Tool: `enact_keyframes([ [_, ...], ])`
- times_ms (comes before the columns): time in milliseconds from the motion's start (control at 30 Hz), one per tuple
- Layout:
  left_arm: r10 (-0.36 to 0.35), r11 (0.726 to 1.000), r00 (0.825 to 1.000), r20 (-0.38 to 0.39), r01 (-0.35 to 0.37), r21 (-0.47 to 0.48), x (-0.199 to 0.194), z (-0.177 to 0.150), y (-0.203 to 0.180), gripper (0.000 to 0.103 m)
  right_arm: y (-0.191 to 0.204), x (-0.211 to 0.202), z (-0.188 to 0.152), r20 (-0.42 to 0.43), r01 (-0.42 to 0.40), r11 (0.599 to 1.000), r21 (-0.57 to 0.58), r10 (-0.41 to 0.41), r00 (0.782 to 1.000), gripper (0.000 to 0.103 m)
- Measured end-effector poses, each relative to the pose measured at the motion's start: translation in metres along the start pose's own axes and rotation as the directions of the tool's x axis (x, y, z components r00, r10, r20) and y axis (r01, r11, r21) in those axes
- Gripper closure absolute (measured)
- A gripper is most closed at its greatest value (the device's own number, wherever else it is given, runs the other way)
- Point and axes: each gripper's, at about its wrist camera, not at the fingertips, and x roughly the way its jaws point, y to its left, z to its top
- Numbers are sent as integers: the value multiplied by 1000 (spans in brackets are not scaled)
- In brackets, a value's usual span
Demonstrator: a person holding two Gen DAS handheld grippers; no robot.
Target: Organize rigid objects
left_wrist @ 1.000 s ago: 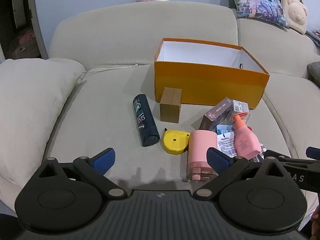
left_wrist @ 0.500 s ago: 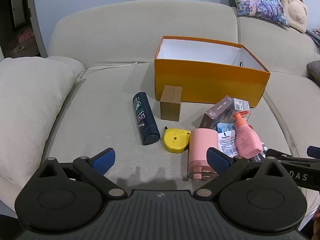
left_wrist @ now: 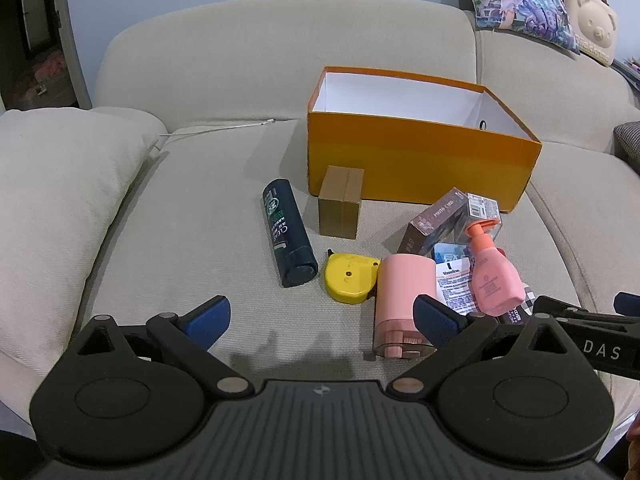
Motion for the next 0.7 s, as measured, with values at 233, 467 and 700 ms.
enact_keyframes([
  [233,-5,1000,1000,-7,5,-2,2,0,-1,0,-3,1,0,-3,-2,1000,10,2,1000,1],
  [467,-6,1000,1000,-8,6,-2,3,0,-2,0,-4,3,0,-4,-4,1000,14,4,1000,1],
  [700,-8,1000,1000,-12,8,2,5,0,-3,0,-3,3,-1,-5,-4,1000,14,4,1000,1],
])
